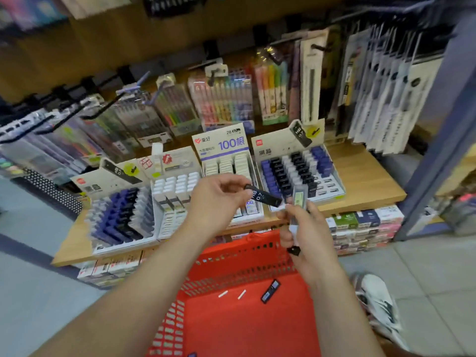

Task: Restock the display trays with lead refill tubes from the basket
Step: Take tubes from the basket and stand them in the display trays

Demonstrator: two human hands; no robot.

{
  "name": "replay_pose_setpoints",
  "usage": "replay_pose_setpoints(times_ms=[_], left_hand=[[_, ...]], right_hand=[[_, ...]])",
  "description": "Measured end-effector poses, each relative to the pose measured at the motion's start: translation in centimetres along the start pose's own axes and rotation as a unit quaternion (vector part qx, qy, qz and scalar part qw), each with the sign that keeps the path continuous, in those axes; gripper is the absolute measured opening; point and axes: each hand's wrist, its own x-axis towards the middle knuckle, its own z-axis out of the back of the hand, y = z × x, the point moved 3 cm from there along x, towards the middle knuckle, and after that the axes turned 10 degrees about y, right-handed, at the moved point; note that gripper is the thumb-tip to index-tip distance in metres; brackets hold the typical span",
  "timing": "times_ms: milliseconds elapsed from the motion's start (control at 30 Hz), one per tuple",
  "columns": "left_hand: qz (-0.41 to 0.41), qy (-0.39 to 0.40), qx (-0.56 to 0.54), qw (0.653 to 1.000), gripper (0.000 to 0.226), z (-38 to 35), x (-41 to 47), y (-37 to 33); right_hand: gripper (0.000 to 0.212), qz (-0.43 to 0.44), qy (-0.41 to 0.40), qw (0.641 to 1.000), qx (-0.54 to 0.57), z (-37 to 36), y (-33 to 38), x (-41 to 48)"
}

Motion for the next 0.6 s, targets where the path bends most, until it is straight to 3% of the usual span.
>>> replay_pose_setpoints(times_ms=[200, 400, 600], left_hand=[[-0.075, 0.01, 0.11, 0.991, 0.011, -5.1, 7.5, -2.6], [-0.129, 0.036, 0.237, 0.962, 0.019, -11.1, 12.5, -3.3], [-0.113, 0.076, 0.263, 0.955, 0.015, -13.7, 13.8, -2.2]], right_hand=[[0.009, 0.054, -0.133, 0.963, 0.229, 5.3, 1.4, 1.6], [0.01, 0.044, -0.161, 0.951, 0.259, 7.8, 1.8, 2.6], [0.014, 0.048, -0.18, 0.945, 0.271, 9.0, 1.7, 3.4]])
